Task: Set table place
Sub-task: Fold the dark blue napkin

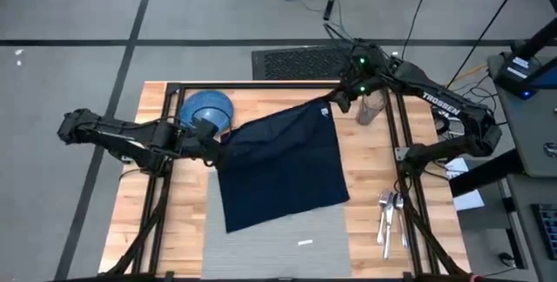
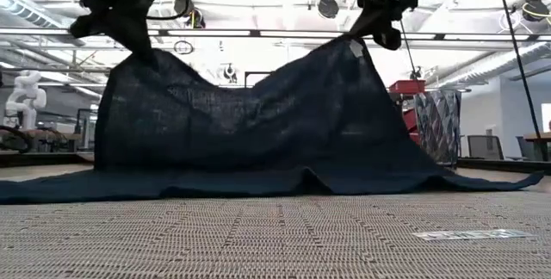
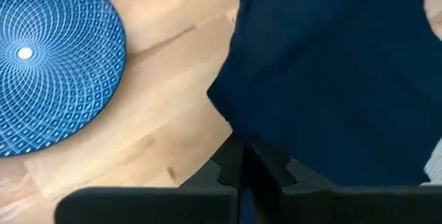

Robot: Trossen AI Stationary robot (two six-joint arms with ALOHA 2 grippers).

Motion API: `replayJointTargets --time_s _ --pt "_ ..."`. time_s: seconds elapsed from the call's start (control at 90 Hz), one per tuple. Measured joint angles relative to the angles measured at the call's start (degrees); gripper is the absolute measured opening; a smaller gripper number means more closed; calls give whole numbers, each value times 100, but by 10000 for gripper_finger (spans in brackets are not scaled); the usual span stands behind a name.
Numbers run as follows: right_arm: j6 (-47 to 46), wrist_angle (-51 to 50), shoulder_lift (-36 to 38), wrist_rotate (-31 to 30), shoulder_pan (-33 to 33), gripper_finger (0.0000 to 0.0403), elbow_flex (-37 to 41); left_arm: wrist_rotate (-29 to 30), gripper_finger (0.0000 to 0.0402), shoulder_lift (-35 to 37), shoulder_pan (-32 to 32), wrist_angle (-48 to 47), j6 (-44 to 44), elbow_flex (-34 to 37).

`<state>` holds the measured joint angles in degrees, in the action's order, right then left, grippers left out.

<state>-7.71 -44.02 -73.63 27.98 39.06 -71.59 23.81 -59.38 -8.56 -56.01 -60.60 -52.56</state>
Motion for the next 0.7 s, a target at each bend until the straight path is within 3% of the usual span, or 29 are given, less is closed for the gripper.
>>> replayJointTargets --time_s 0.256,0.522,0.7 --pt "562 -957 -28 -298 -6 0 2 39 0 11 -2 -370 -36 0" --pt "574 -799 -30 -364 -3 0 28 623 0 138 -2 -372 -170 0" --pt "573 -810 -30 -369 -3 0 28 675 0 149 -2 -352 -181 0"
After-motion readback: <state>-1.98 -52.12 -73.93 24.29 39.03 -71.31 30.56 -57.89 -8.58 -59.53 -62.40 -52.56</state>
